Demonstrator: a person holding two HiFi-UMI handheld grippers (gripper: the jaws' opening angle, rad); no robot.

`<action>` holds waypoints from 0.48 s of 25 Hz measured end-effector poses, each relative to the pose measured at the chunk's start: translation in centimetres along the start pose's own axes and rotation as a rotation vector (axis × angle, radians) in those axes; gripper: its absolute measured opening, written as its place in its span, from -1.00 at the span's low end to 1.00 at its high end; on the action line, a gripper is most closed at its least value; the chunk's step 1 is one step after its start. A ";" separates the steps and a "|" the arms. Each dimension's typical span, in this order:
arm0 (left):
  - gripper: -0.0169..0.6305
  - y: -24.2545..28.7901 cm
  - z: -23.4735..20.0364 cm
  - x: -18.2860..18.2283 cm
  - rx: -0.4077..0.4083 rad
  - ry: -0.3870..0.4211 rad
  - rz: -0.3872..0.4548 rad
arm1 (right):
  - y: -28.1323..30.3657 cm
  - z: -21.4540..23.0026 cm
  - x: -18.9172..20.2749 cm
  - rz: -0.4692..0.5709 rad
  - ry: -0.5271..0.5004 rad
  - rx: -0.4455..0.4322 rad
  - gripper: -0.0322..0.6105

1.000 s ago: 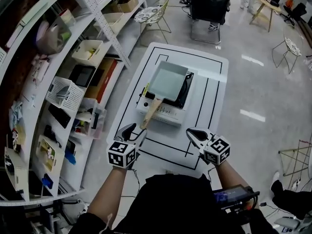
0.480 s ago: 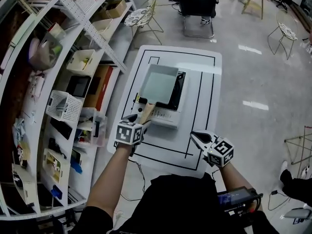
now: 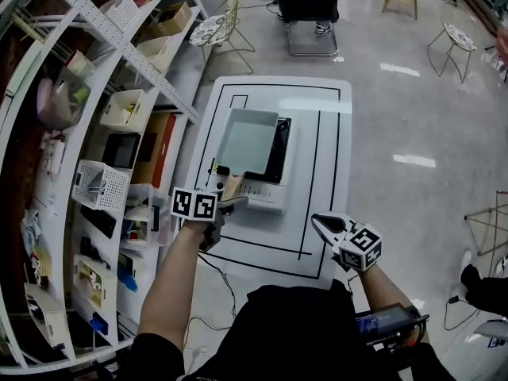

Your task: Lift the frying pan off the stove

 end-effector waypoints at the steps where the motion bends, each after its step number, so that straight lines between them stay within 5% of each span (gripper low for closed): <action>1: 0.00 0.1 -0.1 -0.1 0.059 -0.029 0.011 | -0.1 0.1 0.0 -0.001 0.002 0.004 -0.82; 12: -0.32 -0.5 -0.4 0.3 0.515 -0.331 0.256 | 0.0 0.1 0.5 -0.016 0.018 0.039 -0.82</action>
Point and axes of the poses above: the fingertips, and each gripper's own axes: y forward along the fingers, z to its right, x out of its underside, the point moved 6 cm from there along -y, backward along the fingers, and after that the axes turned 14 degrees about y, right-handed, at the moved point
